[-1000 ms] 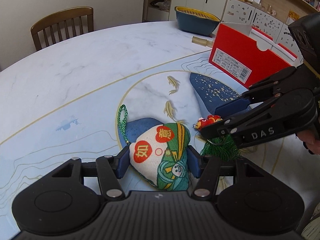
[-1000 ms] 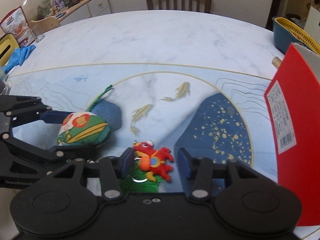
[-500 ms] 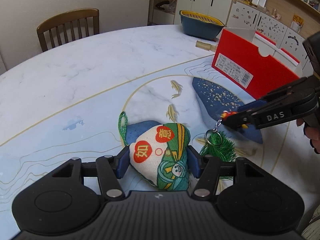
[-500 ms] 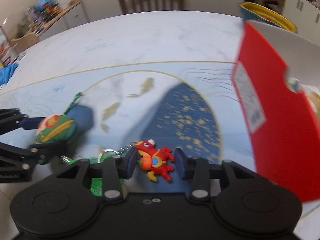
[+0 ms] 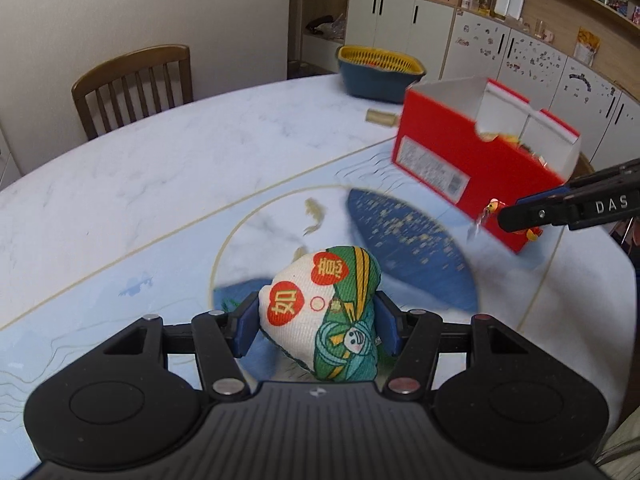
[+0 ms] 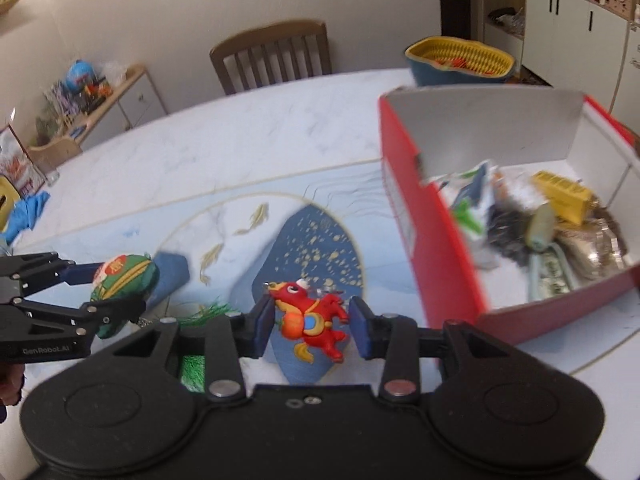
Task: Organize objects
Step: 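Carry the charm bag and dragon keychain over the shoebox with both tools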
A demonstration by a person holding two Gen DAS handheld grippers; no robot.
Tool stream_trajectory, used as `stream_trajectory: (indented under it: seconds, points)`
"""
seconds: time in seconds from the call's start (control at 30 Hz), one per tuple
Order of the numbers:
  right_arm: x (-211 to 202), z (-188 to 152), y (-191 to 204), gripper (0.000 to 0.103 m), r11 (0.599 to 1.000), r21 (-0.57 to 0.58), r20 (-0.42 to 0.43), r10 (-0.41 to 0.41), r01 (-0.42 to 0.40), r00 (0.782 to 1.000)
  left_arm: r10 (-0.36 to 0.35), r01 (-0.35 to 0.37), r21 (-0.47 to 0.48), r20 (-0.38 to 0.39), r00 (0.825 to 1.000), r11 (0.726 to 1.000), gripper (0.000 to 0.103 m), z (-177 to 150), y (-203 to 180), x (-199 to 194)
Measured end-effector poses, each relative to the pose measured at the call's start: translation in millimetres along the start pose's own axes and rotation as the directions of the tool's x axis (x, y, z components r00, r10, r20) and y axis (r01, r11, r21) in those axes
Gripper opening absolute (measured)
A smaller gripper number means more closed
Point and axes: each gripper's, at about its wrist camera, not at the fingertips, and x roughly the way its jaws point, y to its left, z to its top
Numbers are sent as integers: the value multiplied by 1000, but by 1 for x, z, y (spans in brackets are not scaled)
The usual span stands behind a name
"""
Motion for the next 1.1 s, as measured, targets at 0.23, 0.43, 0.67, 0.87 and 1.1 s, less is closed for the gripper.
stream_trajectory:
  seconds: [0.23,0.43,0.67,0.87,1.1]
  points:
    - [-34,6,-21,39,1000,0,36,-13,13,999,11,-13,49,39,999,999,58,39,-38,-18]
    - [-60,20,-48,39,1000,6,81,-21,20,996,12,-21,122,69,998,992,58,76,-77,-22]
    - [-78,40,-92,39,998,5,125,-56,56,991,-6,-14,210,97,995,978,58,116,-127,-12]
    - [-85,52,-139,39,995,8,141,-95,95,985,-9,-26,266,128,992,964,59,157,-171,1]
    - [-85,64,-189,39,994,2,144,-108,109,984,3,-51,308,155,988,950,59,199,-217,22]
